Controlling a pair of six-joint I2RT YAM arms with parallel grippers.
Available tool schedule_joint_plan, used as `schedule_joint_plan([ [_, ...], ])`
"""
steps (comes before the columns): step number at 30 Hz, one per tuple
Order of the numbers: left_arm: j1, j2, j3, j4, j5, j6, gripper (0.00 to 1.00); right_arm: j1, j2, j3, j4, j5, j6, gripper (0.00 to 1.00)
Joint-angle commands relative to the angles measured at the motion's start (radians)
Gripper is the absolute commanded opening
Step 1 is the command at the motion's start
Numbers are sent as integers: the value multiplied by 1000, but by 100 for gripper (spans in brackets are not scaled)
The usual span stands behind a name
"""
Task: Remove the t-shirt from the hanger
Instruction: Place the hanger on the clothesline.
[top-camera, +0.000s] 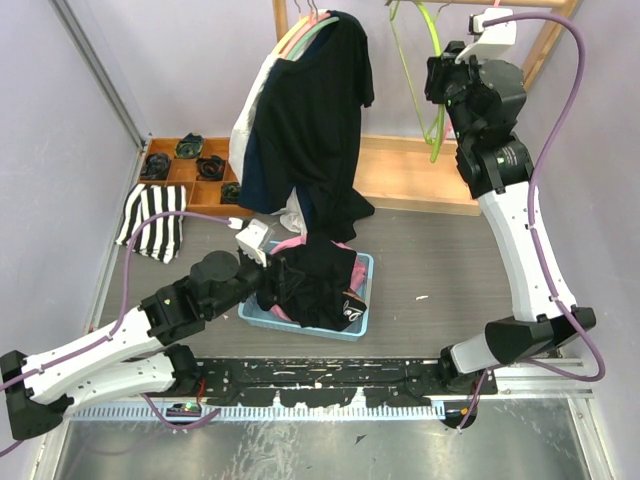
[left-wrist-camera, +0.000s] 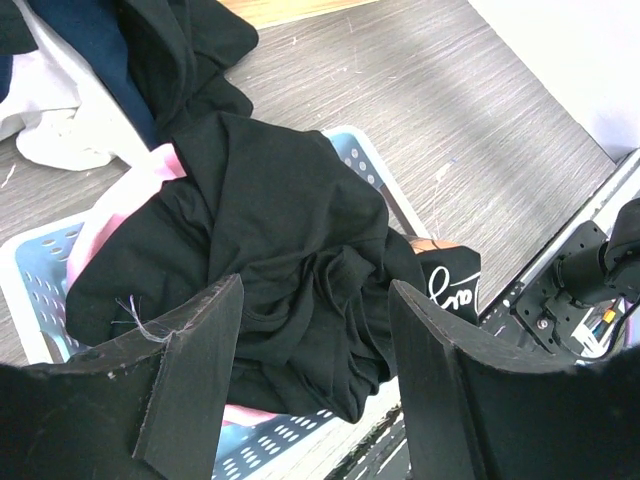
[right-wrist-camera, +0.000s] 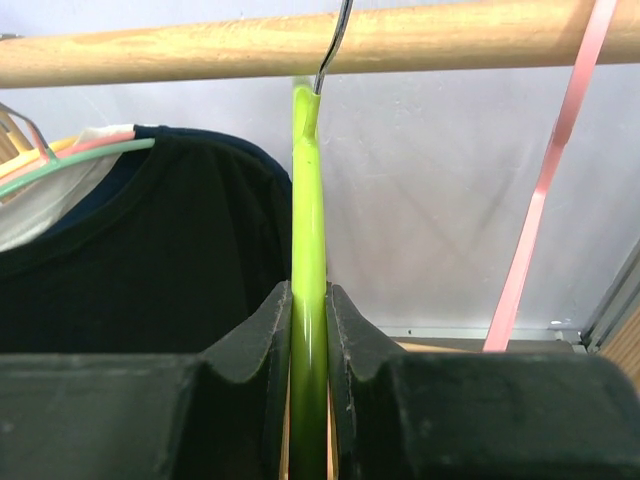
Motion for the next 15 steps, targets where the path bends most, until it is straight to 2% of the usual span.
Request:
schedule_joint_plan([
  [1, -3, -17, -19, 40, -24, 9, 67, -14, 13, 85, 97, -22, 39, 1],
  [15, -3, -22, -13, 22, -35, 14, 67, -59, 98, 136, 95, -42, 82, 1],
])
